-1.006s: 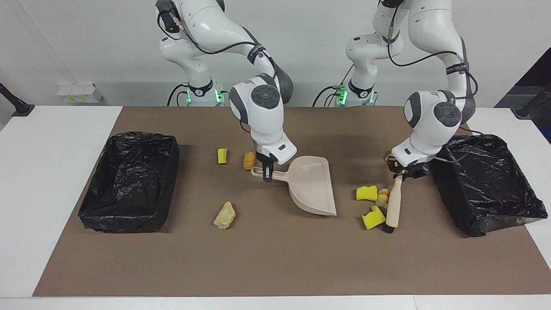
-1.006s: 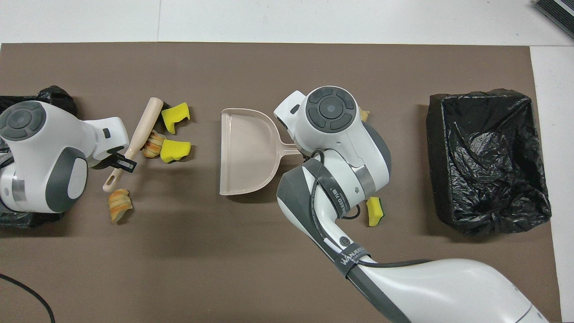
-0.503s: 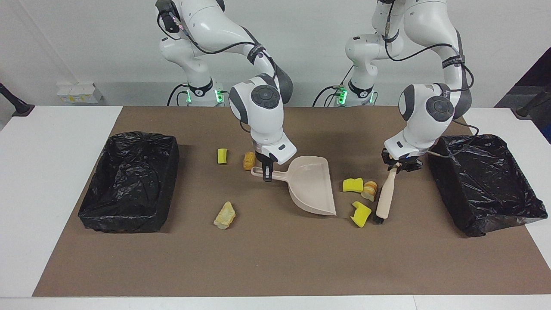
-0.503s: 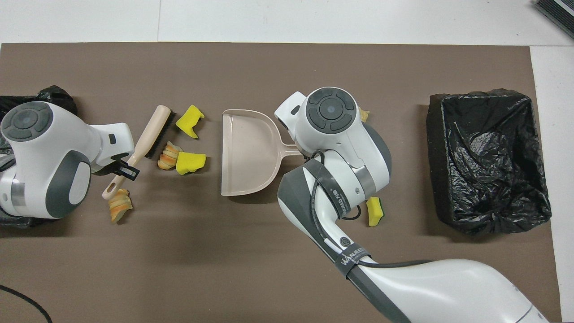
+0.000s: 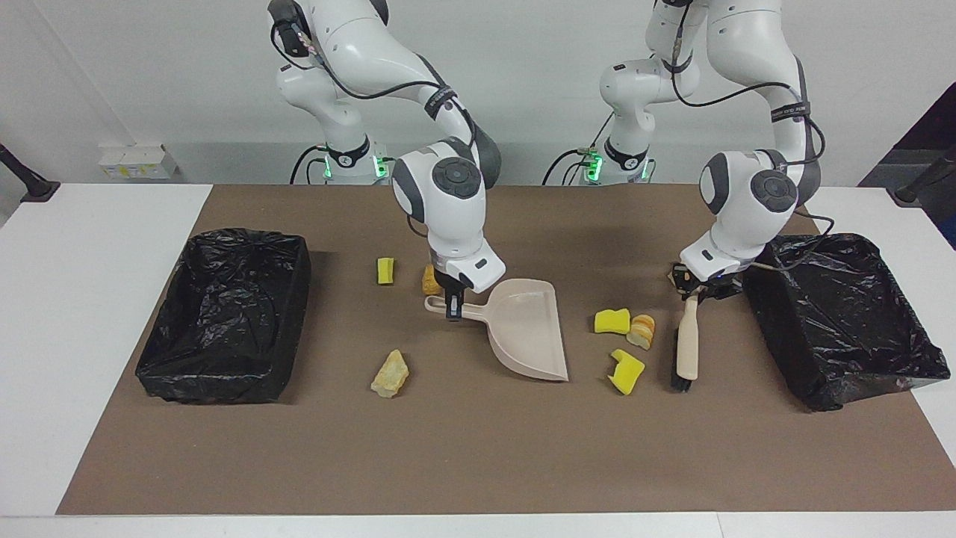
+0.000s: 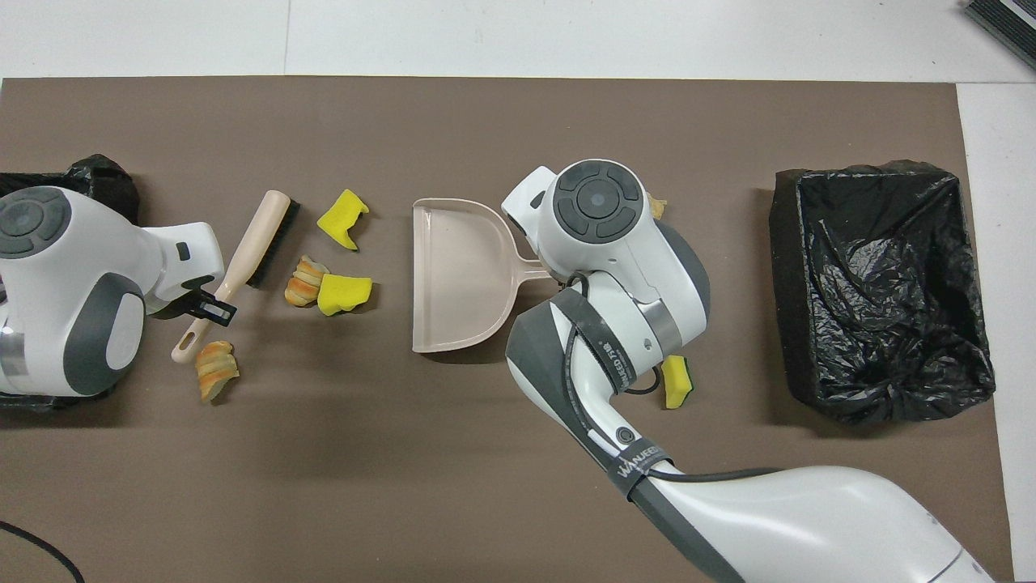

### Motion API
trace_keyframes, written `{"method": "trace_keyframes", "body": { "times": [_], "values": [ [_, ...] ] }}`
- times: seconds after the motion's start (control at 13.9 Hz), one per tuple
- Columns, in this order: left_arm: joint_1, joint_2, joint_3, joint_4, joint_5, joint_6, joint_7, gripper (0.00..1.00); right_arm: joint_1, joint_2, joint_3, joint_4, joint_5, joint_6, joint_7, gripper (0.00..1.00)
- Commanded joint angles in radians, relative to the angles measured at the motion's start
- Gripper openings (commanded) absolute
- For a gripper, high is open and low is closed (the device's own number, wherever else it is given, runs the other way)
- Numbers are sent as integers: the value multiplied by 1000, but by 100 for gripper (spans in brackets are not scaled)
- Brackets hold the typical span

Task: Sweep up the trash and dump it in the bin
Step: 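Brush the pieces into the dustpan held by the right gripper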

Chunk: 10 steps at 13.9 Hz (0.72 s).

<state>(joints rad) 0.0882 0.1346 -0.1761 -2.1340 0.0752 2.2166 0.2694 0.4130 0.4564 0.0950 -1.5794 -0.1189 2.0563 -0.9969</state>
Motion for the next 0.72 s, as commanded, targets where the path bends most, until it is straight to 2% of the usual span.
{"method": "trace_keyframes", "body": {
  "times": [0.0,0.14,0.65],
  "values": [
    [-85,-32,4,-58,-15,18,-120,0,-7,10,9,-17,-12,57,-54,0],
    [-131,-41,3,-61,-26,-8,-169,0,4,21,9,-16,-10,82,-48,0],
    [-344,-64,4,-46,-208,-95,-240,0,-3,21,11,-11,4,68,-80,0]
  ]
}}
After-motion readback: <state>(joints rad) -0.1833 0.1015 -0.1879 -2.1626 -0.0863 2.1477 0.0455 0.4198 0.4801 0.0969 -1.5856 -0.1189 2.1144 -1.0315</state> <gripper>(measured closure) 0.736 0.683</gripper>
